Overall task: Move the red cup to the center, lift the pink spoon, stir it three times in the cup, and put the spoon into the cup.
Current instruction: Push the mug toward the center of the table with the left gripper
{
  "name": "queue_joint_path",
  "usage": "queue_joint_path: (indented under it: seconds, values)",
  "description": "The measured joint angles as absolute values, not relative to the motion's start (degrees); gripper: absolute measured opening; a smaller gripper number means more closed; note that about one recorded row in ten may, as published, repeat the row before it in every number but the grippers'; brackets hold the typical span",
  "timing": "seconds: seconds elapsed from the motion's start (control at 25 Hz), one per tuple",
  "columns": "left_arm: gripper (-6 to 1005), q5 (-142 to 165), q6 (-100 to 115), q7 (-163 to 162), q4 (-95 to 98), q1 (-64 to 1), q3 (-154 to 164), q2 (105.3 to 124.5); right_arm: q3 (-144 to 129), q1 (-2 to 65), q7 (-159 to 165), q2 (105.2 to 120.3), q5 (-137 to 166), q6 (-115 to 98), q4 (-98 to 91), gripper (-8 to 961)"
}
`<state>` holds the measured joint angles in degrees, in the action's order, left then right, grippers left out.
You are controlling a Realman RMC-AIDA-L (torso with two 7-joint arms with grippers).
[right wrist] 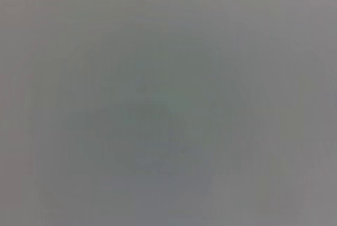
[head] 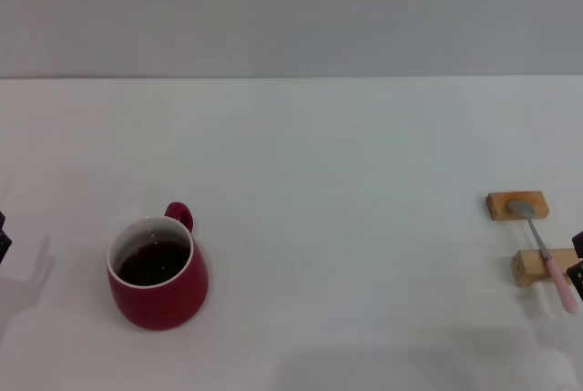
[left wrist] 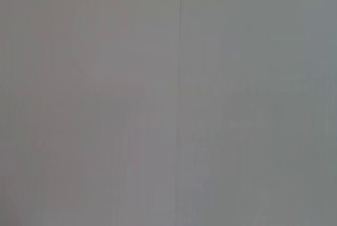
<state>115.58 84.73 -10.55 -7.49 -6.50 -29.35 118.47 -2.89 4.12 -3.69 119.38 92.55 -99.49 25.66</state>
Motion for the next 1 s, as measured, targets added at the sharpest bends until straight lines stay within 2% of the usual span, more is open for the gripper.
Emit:
queue_joint_path:
  seconds: [0.64, 1.0]
  values:
    - [840, 115.4, 85.4, -10.1, -8.1, -5.8, -29.4, 118.47, -3.0, 4.3, -3.7, 119.35, 92.5, -99.5, 25.7, 823]
    - [435, 115.5, 85.0, -8.1, -8.1, -5.7, -28.9, 118.48, -3.6, 4.4, -3.7, 119.35, 92.5, -99.5, 25.8, 822]
